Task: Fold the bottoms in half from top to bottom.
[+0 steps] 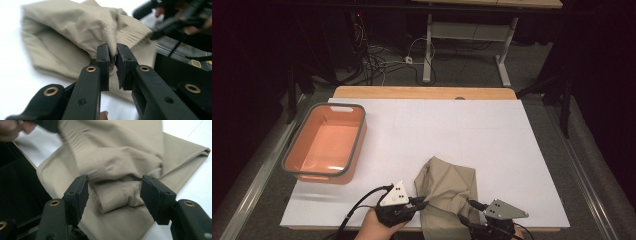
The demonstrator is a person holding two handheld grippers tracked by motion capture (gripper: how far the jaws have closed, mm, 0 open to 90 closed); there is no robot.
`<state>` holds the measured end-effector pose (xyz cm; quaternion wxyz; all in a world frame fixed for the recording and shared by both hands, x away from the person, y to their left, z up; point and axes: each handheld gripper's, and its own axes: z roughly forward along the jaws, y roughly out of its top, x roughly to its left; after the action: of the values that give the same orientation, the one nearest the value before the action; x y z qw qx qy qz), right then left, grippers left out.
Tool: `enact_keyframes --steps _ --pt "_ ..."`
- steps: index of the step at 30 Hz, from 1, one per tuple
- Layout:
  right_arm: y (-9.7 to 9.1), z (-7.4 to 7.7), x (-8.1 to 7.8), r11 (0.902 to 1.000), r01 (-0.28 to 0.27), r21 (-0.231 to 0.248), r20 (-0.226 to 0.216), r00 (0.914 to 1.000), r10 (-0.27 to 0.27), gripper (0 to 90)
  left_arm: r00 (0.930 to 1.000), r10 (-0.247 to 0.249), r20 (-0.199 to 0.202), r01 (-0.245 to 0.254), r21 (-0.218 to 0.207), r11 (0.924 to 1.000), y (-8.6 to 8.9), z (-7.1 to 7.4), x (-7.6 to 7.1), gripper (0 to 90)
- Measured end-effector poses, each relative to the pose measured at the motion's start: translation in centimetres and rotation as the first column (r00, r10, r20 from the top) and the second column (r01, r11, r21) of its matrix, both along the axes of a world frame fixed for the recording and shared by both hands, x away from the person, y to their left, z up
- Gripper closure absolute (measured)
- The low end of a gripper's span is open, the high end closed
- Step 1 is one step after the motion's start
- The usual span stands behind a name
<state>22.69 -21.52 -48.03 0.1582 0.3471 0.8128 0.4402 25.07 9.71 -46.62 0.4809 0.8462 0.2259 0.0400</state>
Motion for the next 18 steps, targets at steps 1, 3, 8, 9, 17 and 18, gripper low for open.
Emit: enact_keyframes --steps 1,3,8,9,17,18 --pt "-0.1 0.0 -0.1 1.0 0.0 -0.001 0.001 1.0 0.0 40.0 1.0 -0.007 -0.005 0.007 -0.008 0.9999 0.1 0.0 -0.6 79.1" --pt "-0.2 0.0 -0.2 1.0 0.001 0.002 -0.001 1.0 -0.001 40.0 0.9999 -0.014 0.004 0.015 -0.006 0.9999 0.0 0.0 -1.8 78.5" --pt "-0.4 0.0 -0.3 1.0 0.001 0.006 -0.002 1.0 -0.001 40.0 0.9997 -0.019 0.018 0.019 -0.01 0.9998 -0.1 -0.1 -2.6 68.3" --pt "-0.4 0.0 -0.3 1.0 0.0 0.007 -0.002 1.0 0.0 40.0 0.9997 -0.019 0.018 0.019 -0.01 0.9998 -0.1 -0.1 -2.6 61.8" --pt "0.0 1.2 -2.0 0.9975 -0.042 0.058 0.03 0.9988 0.04 38.9 0.9978 0.049 0.046 -0.051 0.054 0.9972 -0.1 -1.0 -1.7 39.6" --pt "0.5 1.3 -2.1 0.9975 -0.055 0.044 0.041 0.9977 0.053 38.9 0.9981 0.046 0.042 -0.048 0.053 0.9974 -0.1 -1.1 -1.7 39.8"
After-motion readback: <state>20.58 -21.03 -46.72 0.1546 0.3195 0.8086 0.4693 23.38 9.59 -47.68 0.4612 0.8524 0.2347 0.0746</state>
